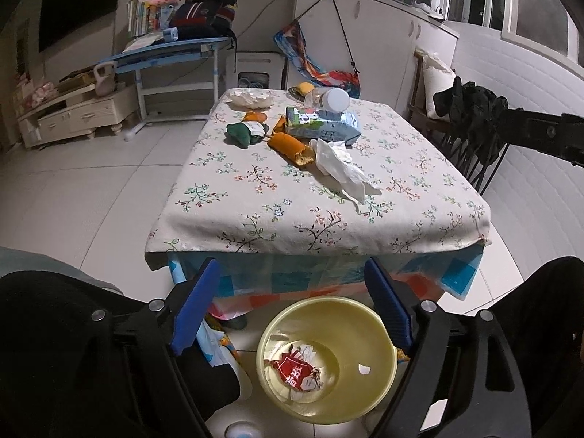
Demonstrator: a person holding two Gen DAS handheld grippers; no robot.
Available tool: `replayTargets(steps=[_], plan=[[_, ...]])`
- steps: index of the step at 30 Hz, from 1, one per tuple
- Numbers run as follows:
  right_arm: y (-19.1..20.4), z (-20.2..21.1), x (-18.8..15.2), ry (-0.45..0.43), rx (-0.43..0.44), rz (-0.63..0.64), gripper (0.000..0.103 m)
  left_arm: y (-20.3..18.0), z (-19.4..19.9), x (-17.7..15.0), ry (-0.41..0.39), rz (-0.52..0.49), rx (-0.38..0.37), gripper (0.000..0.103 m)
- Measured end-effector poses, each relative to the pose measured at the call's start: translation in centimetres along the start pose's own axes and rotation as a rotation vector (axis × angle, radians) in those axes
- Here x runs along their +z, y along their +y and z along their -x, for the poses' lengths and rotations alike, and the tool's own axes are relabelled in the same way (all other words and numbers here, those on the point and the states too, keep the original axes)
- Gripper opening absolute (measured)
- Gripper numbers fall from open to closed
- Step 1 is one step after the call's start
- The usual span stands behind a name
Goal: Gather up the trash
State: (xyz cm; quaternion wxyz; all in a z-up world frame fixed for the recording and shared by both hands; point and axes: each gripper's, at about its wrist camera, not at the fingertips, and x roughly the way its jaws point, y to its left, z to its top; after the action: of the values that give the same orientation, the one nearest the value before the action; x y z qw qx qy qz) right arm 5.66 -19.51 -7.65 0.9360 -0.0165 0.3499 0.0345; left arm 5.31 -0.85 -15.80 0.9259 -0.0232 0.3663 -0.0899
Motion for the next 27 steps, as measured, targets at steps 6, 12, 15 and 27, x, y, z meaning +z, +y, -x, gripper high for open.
replayTargets(steps=[6, 12, 15, 27], plan=[[0.4, 0.1, 0.2, -0.006, 0.007, 0.009, 0.091, 0.2, 0.1, 0.1, -0.022, 0.018, 0.009, 0.081], [0.8, 0.0, 0.6, -0.011, 0.008, 0.018, 0.092, 0.5, 0.2, 0.4, -0.041, 0.035, 0.013, 0.081], [0.9, 0.0, 0.8, -0.013, 0.013, 0.022, 0.092, 0.8, 0.1, 0.9, -0.051, 0.048, 0.018, 0.082], [1.9, -1.0, 1.6, -0.005, 0.033, 0.053, 0.094, 3.0, -1.2, 3.1, -0.061, 0.125, 0.059, 0.085]])
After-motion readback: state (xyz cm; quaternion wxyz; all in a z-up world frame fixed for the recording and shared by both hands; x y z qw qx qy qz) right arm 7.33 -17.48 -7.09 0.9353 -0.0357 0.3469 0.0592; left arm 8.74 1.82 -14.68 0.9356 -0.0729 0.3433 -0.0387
